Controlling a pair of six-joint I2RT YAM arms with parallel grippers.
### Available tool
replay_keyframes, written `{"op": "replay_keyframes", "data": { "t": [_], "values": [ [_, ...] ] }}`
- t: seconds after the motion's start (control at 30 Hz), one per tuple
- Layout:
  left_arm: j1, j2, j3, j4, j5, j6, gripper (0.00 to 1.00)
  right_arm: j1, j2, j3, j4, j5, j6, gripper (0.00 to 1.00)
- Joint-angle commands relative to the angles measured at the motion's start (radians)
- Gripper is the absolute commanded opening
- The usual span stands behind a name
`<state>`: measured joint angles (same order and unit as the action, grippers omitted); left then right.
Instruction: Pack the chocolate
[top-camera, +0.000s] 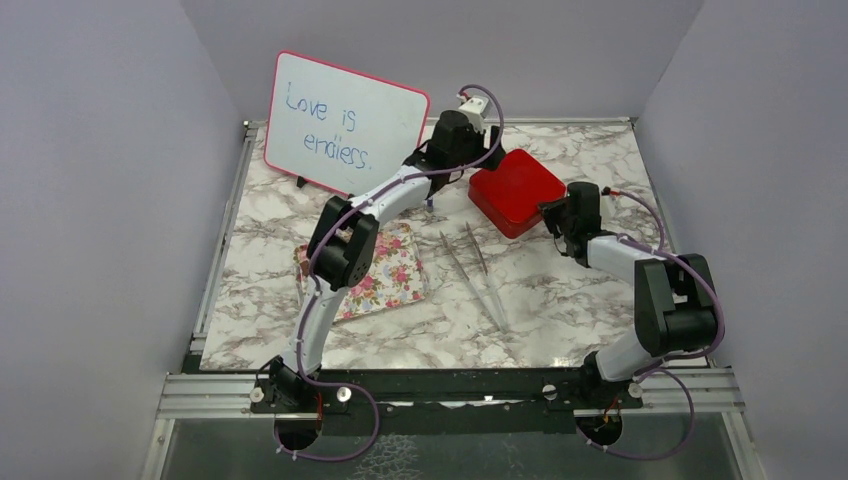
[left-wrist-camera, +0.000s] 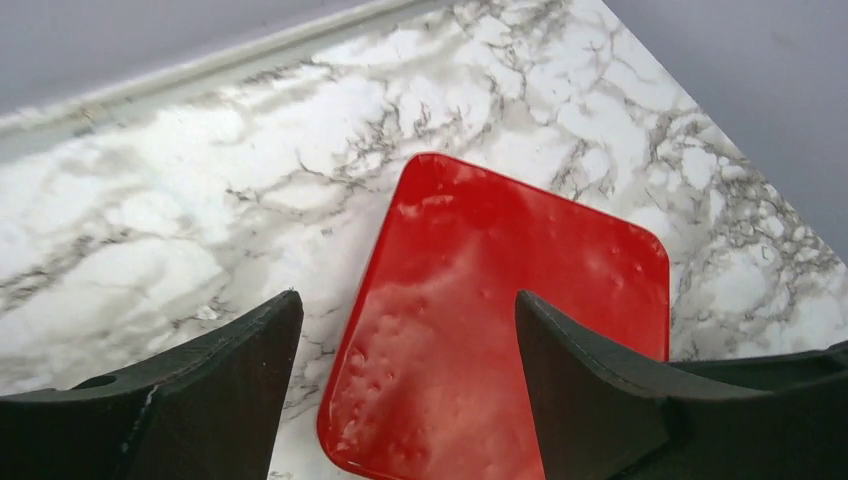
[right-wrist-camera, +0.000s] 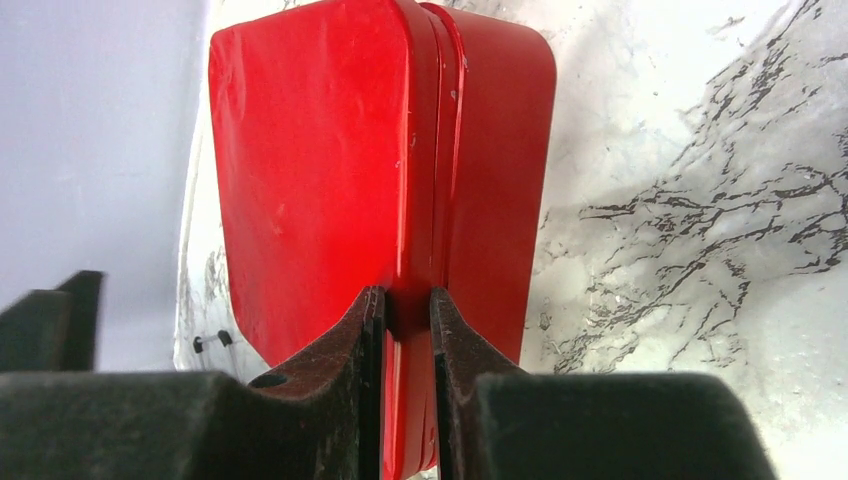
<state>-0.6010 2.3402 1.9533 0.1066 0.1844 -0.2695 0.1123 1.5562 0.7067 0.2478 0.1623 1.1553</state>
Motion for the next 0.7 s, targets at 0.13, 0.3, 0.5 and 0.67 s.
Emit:
{"op": "replay_keyframes", "data": {
  "t": [0.13,0.3,0.5,0.67],
  "values": [
    [-0.013,-0.002,0.084,-0.207,-0.140,0.098,0.82,-0.005,0.076,-0.022,-0.202,0.042,-0.123,0.11],
    [-0.007,0.028,0.130,-0.318,-0.074,0.054,0.84,-0.004,0.055,-0.041,-0.179,0.008,-0.133,0.23],
    [-0.008,-0.007,0.065,-0.280,-0.041,0.018,0.87,-0.005,-0.025,0.046,-0.209,-0.034,-0.223,0.43],
    [-0.008,-0.052,0.011,-0.272,-0.046,-0.016,0.88,-0.005,-0.086,0.152,-0.311,0.014,-0.345,0.72]
  ]
}}
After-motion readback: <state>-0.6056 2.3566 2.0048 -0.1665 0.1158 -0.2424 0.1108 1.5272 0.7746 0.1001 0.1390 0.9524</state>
